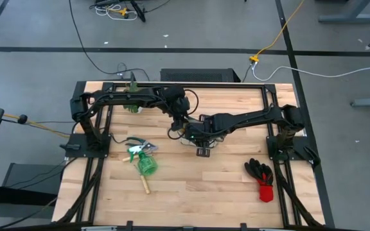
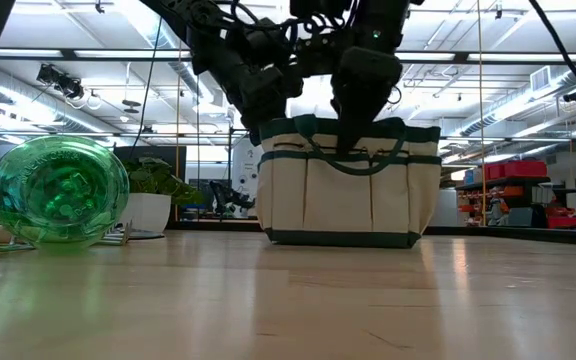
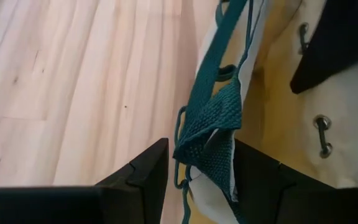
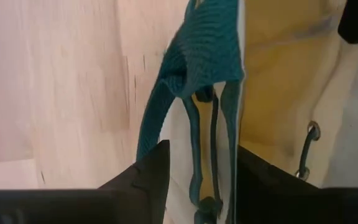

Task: Pick & Place Garden tools in Gardening bag
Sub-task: Prepare the white gardening bag

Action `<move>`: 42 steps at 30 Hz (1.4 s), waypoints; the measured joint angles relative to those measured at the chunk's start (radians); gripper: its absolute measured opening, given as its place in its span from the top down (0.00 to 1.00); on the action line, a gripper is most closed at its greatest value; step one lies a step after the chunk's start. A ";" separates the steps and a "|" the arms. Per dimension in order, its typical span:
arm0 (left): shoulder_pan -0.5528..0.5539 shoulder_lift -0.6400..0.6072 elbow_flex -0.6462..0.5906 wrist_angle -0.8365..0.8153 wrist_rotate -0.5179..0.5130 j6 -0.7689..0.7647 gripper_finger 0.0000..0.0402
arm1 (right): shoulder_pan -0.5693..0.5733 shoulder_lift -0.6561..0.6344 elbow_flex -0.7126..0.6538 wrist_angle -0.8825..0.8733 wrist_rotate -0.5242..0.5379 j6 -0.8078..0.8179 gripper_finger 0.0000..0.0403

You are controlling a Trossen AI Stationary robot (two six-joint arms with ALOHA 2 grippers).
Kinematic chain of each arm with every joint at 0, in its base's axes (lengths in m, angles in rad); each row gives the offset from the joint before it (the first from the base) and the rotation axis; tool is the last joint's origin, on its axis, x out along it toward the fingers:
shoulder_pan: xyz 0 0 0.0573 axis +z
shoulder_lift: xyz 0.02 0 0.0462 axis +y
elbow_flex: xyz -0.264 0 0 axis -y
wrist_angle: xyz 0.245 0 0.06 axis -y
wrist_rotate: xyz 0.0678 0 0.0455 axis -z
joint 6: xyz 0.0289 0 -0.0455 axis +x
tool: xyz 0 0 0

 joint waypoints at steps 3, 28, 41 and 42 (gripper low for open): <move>0.000 0.000 0.000 0.007 0.000 -0.005 0.58 | 0.000 0.000 0.000 0.004 0.000 0.005 0.69; 0.000 0.000 0.000 0.061 -0.191 -0.038 0.90 | 0.036 0.000 0.000 0.034 -0.162 -0.023 1.00; -0.003 0.000 0.000 0.063 -0.296 -0.030 0.91 | 0.080 0.000 0.000 0.065 -0.193 0.052 1.00; -0.003 0.000 0.000 0.063 -0.299 -0.030 0.92 | 0.083 0.000 0.000 0.065 -0.195 0.058 1.00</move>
